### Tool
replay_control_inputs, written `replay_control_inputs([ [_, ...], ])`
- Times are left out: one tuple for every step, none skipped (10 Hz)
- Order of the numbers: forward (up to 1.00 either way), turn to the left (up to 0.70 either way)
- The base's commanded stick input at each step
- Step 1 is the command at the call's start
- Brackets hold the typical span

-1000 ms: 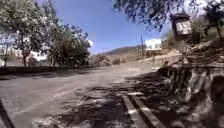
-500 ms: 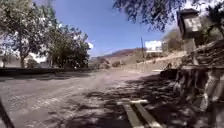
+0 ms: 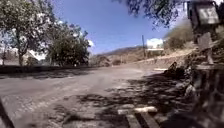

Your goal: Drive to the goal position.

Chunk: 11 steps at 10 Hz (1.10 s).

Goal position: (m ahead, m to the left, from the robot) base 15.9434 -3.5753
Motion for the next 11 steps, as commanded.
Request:
replay_control_inputs([
  [0.70,0.00],
  [0.70,0.00],
  [0.70,0.00],
  [0.70,0.00],
  [0.70,0.00],
  [0.70,0.00],
  [0.70,0.00],
  [0.70,0.00],
  [0.70,0.00],
  [0.70,0.00],
  [0.70,-0.11],
])
